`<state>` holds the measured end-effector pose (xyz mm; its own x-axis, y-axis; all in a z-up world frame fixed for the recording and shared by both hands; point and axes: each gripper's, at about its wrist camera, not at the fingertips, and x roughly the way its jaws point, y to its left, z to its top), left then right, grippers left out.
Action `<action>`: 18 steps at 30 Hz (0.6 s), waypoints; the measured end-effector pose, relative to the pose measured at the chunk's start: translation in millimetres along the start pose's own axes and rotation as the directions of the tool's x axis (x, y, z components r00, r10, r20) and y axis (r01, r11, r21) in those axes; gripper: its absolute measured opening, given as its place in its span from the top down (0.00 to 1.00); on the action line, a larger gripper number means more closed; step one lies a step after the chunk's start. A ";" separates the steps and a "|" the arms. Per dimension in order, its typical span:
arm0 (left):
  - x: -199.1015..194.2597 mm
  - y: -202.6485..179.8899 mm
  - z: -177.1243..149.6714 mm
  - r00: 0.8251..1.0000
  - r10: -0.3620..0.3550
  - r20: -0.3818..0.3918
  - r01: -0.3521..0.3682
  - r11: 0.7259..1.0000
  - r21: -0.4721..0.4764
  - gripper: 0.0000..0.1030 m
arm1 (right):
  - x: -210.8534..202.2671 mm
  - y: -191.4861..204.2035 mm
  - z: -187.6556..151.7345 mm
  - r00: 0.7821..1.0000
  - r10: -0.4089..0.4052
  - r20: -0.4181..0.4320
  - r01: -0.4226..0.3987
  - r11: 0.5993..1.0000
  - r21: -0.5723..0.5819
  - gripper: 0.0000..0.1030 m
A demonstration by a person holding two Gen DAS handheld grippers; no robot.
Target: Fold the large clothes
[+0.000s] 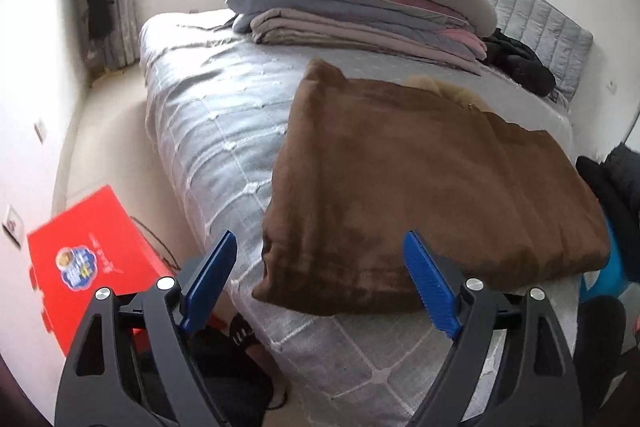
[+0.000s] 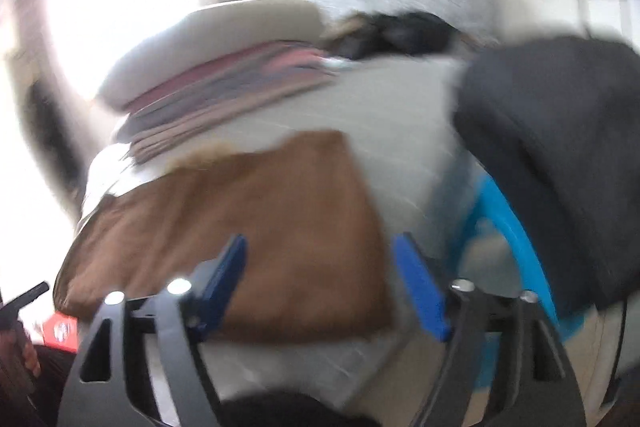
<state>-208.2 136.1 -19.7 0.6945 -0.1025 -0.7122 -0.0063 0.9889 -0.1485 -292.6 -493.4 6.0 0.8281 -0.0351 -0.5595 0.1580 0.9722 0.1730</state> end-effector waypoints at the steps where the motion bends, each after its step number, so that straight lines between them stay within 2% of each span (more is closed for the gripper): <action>1: 0.6 3.8 -1.6 1.000 -0.013 -0.009 0.013 1.000 -0.027 0.21 | 8.7 19.8 7.7 0.999 0.039 -0.012 -0.040 0.998 -0.053 0.23; 3: 3.3 13.2 -5.4 0.998 -0.054 -0.024 0.052 0.995 -0.083 0.21 | 28.0 51.0 17.1 0.994 0.091 -0.052 -0.097 0.988 -0.120 0.23; 4: 4.0 19.5 -8.1 0.996 -0.079 -0.033 0.074 0.990 -0.123 0.21 | 46.1 72.2 21.7 0.987 0.127 -0.099 -0.142 0.977 -0.160 0.23; 5: 6.1 30.3 -12.6 0.992 -0.114 -0.045 0.103 0.977 -0.186 0.20 | 57.9 83.7 22.2 0.980 0.146 -0.132 -0.169 0.968 -0.185 0.23; 7: 15.6 54.7 -23.9 0.980 -0.185 -0.075 0.152 0.934 -0.323 0.20 | 91.4 113.7 18.7 0.967 0.128 -0.219 -0.185 0.946 -0.266 0.23; 8: 21.7 64.0 -29.8 0.973 -0.214 -0.091 0.165 0.912 -0.377 0.20 | 112.9 127.0 13.3 0.952 0.121 -0.282 -0.207 0.931 -0.300 0.23; 10: 32.6 80.5 -40.1 0.959 -0.263 -0.109 0.182 0.862 -0.474 0.20 | 154.6 144.7 -2.9 0.920 0.057 -0.387 -0.207 0.910 -0.358 0.23; 11: 37.8 87.0 -44.5 0.950 -0.294 -0.107 0.200 0.833 -0.516 0.20 | 174.7 151.8 -15.7 0.893 0.015 -0.450 -0.209 0.899 -0.385 0.23; 12: 41.2 89.4 -46.3 0.946 -0.310 -0.097 0.213 0.817 -0.536 0.20 | 191.5 155.4 -27.4 0.869 -0.020 -0.494 -0.209 0.890 -0.405 0.21; 13: 42.3 89.2 -45.7 0.945 -0.315 -0.090 0.220 0.814 -0.537 0.20 | 200.1 156.6 -34.0 0.864 -0.040 -0.502 -0.200 0.887 -0.416 0.18; 18: 60.2 77.8 -38.6 0.933 -0.355 -0.056 0.266 0.788 -0.555 0.20 | 202.1 148.4 -35.2 0.869 -0.020 -0.495 -0.193 0.907 -0.375 0.13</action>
<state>-194.6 202.7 -100.6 0.6100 -0.4526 -0.6504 -0.2192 0.6924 -0.6874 -120.7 -348.1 -110.0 0.4502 0.0647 -0.8906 -0.2183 0.9751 -0.0396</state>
